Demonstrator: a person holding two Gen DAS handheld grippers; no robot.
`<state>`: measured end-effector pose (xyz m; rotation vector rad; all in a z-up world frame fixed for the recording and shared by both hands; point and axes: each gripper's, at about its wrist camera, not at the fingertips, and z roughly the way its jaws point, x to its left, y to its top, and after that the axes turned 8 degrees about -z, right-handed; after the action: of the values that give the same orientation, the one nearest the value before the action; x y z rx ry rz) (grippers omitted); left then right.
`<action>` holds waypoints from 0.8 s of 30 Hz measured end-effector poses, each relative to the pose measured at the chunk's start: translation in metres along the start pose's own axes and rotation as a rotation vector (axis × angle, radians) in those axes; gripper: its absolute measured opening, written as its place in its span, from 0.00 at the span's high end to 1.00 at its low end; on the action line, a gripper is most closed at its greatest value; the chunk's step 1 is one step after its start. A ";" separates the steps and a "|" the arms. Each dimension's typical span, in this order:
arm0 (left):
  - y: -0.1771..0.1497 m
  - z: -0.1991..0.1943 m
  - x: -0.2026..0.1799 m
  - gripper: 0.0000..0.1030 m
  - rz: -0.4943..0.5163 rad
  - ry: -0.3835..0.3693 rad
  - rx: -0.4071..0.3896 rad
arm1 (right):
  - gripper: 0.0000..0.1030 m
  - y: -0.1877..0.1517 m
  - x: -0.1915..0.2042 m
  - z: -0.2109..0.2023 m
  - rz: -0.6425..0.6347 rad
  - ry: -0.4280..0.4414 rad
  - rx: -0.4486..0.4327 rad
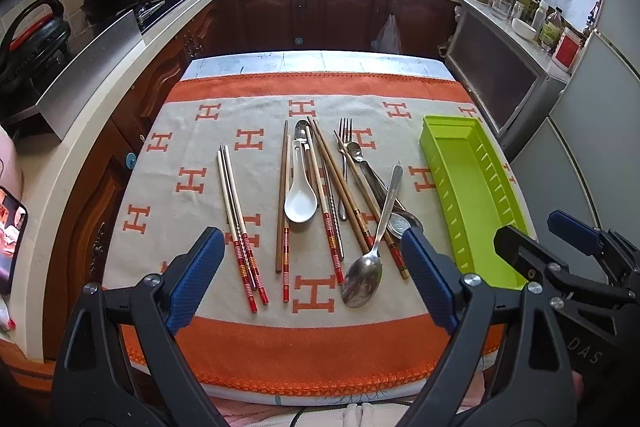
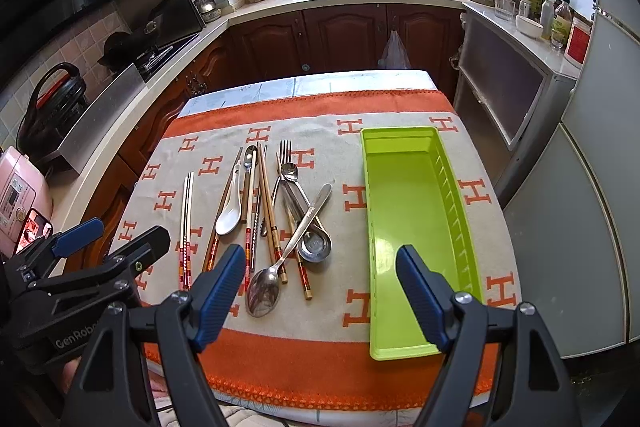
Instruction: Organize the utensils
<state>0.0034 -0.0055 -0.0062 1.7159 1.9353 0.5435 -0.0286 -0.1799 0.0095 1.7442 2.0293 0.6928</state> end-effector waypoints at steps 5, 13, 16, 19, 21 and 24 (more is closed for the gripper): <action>0.000 0.001 -0.001 0.15 0.002 0.001 -0.005 | 0.25 0.001 -0.001 0.002 0.005 -0.002 0.005; 0.003 -0.005 -0.004 0.16 0.023 0.009 -0.028 | 0.25 0.003 -0.001 0.003 0.008 -0.010 0.005; 0.004 0.000 -0.003 0.18 0.027 0.009 -0.026 | 0.25 0.003 -0.001 0.003 0.008 -0.012 0.007; 0.005 0.001 -0.002 0.18 0.024 0.005 -0.018 | 0.25 0.003 -0.001 0.004 0.007 -0.013 0.008; 0.006 0.002 -0.001 0.18 0.021 0.004 -0.012 | 0.25 0.004 0.000 0.004 0.006 -0.015 0.010; 0.004 0.006 -0.001 0.18 0.016 0.002 -0.002 | 0.25 0.004 0.000 0.004 0.007 -0.014 0.010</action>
<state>0.0104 -0.0059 -0.0084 1.7318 1.9230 0.5532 -0.0230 -0.1792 0.0083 1.7570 2.0218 0.6719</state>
